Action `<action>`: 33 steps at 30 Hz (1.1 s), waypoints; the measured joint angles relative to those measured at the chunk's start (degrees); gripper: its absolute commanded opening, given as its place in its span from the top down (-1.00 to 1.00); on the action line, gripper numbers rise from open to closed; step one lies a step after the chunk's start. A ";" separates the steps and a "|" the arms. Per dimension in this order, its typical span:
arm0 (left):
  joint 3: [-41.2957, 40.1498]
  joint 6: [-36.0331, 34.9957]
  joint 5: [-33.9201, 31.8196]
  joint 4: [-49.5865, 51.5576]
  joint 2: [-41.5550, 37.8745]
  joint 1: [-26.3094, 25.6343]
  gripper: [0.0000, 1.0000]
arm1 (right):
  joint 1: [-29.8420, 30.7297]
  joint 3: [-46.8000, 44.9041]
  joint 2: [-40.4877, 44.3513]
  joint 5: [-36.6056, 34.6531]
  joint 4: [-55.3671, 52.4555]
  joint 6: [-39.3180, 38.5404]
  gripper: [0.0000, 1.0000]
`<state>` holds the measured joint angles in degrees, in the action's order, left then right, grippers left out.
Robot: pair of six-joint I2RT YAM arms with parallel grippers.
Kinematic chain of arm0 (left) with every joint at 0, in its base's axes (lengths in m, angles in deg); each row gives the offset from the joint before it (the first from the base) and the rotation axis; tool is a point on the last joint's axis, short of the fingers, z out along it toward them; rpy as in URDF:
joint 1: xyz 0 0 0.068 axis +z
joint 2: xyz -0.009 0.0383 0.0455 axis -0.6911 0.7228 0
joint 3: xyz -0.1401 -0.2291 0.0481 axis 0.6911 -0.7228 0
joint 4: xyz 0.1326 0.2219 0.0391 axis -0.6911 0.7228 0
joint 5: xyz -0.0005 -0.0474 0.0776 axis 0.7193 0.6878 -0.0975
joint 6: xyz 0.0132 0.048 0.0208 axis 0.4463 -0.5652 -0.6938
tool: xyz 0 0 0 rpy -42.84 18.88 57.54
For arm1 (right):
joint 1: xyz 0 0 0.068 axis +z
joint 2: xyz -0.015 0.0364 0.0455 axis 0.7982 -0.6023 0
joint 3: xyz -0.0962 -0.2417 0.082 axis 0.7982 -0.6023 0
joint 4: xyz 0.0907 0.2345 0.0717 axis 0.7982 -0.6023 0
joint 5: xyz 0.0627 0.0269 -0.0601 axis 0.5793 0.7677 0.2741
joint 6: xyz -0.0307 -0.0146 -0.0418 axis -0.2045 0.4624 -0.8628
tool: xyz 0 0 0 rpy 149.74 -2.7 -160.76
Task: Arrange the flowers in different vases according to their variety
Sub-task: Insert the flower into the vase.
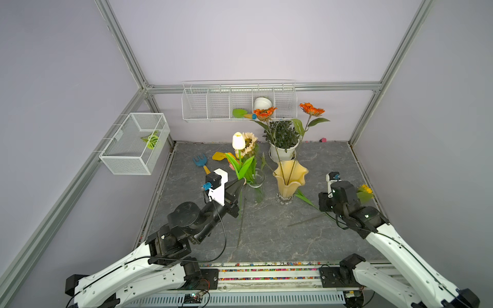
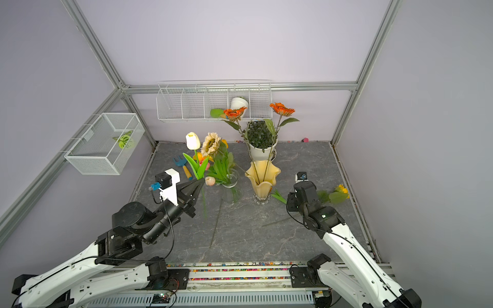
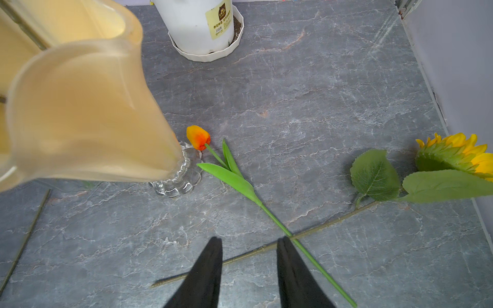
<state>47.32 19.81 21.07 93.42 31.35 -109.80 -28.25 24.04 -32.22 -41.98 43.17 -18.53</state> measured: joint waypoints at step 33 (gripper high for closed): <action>-10.51 -32.09 21.29 -41.62 24.59 6.34 1.00 | -0.39 -0.13 -0.90 -0.22 -0.02 -0.85 0.20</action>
<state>36.81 -12.28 42.36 51.80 55.94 -103.46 -28.65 23.90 -33.12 -42.20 43.14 -19.38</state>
